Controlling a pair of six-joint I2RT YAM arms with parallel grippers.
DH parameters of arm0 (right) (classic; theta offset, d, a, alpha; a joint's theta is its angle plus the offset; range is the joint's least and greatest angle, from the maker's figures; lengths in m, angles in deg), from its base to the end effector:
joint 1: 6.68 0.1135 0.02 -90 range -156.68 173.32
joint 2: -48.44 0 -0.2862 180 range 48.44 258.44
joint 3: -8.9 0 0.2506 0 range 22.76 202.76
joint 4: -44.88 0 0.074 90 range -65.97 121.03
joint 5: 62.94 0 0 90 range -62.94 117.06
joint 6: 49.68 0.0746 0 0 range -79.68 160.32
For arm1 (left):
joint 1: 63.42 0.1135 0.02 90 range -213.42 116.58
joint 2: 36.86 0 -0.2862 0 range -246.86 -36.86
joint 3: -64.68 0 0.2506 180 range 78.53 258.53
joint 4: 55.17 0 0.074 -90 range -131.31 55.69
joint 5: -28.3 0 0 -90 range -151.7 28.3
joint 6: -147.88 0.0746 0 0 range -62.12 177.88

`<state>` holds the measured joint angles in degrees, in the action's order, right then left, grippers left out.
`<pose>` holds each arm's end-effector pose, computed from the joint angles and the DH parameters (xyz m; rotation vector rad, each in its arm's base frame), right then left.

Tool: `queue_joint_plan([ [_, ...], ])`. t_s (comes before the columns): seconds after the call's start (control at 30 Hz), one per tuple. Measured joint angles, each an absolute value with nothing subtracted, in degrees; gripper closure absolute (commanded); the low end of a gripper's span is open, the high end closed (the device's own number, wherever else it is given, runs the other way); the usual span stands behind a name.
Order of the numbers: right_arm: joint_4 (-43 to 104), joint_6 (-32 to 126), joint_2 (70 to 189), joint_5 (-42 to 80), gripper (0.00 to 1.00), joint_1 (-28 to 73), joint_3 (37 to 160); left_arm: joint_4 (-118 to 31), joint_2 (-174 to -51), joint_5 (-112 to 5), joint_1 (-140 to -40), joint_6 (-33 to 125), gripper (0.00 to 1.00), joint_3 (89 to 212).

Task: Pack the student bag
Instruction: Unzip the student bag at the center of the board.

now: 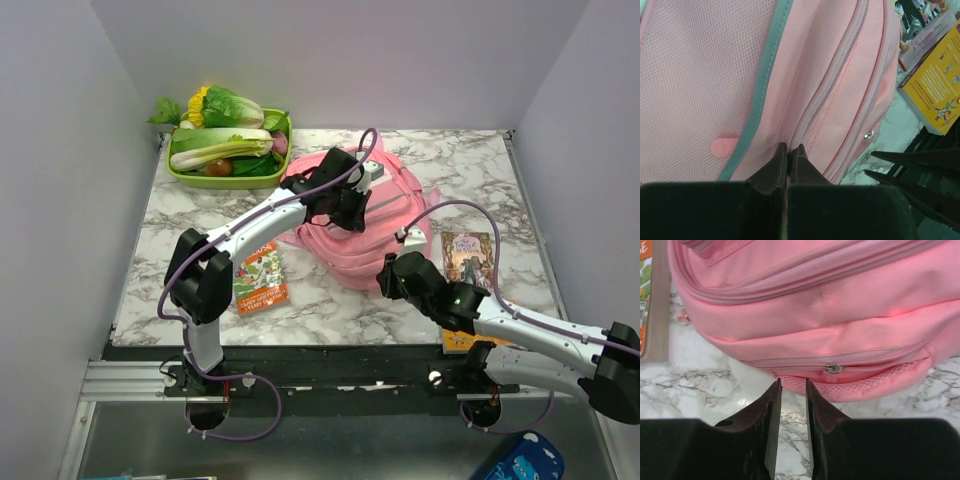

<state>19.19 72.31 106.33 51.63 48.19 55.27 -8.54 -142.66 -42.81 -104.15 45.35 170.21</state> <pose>0.1556 0.1673 0.2201 -0.2003 2.1709 0.3968 0.3232 -0.3102 0.2821 0.7656 2.3761 -0.8114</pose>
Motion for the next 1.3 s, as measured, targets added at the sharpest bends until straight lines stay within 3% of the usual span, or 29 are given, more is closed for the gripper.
queue_joint_plan([
  [0.3, 18.9, 70.2, 104.4, 52.3, 0.54, 46.8, 53.0, -8.2, -140.8, -42.8, -103.5, 46.9, 1.00, 170.5],
  [0.43, 19.0, 70.3, 105.1, 52.8, 0.42, 46.8, 52.5, -7.5, -140.8, -42.8, -103.5, 47.5, 1.00, 170.6],
  [0.9, 24.7, 66.9, 111.8, 55.8, 0.43, 46.8, 52.5, -5.4, -139.4, -42.7, -103.5, 49.0, 1.00, 170.6],
  [1.07, 28.4, 64.6, 114.2, 56.0, 0.53, 46.8, 52.5, -5.0, -138.9, -42.3, -103.4, 49.1, 1.00, 170.6],
  [1.23, 32.4, 63.4, 115.5, 55.2, 0.83, 46.8, 51.5, -4.3, -138.6, -41.9, -103.2, 49.2, 1.00, 170.6],
  [1.3, 33.3, 63.3, 115.0, 54.6, 0.88, 46.8, 50.9, -4.1, -138.5, -41.9, -103.2, 49.3, 1.00, 170.6],
])
